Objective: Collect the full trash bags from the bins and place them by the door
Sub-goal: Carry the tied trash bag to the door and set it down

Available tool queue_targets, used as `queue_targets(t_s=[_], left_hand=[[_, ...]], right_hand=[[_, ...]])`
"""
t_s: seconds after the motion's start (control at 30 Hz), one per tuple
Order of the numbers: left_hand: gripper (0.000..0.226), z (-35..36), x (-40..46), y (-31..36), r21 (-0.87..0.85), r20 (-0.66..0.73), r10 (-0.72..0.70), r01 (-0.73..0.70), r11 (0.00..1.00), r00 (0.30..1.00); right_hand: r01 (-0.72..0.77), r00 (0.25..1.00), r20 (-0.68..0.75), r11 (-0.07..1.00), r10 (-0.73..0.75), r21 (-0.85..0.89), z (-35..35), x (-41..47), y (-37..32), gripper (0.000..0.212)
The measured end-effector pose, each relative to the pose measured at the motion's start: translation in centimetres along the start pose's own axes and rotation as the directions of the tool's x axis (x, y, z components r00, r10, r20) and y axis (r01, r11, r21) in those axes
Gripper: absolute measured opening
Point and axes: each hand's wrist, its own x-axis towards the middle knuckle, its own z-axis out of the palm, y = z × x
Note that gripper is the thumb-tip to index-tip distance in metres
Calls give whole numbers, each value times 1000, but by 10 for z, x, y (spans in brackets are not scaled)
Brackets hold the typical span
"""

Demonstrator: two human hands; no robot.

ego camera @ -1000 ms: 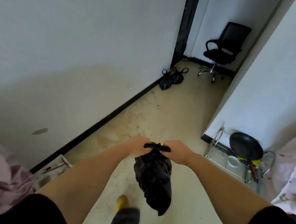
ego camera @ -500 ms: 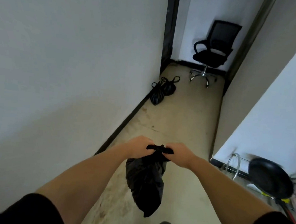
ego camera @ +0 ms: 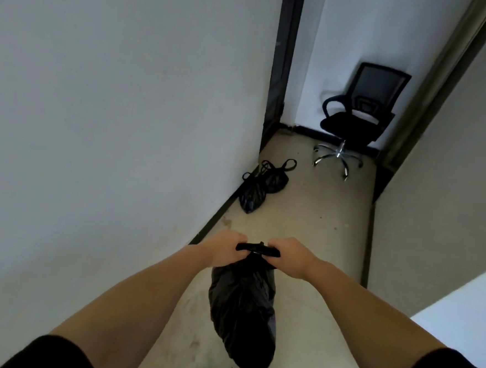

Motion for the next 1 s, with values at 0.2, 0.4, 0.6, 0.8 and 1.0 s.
queue_targets(t_s=[0.2, 0.4, 0.6, 0.8, 1.0], left_hand=[[17, -34, 96, -32, -56, 46, -7, 9, 998, 999], [19, -70, 217, -79, -43, 95, 38, -34, 998, 995], [25, -119, 317, -118, -30, 149, 73, -69, 997, 986], [24, -142, 392, -155, -73, 186, 80, -67, 995, 979], [25, -150, 461, -191, -135, 153, -29, 50, 990, 988]], right_hand=[[-18, 999, 34, 1000, 18, 10, -39, 95, 35, 28], [-86, 996, 23, 995, 85, 51, -74, 201, 72, 31], [-134, 991, -10, 986, 136, 101, -116, 293, 93, 35], [-132, 991, 49, 985, 128, 112, -140, 364, 112, 26], [-28, 994, 105, 996, 19, 81, -166, 448, 139, 21]])
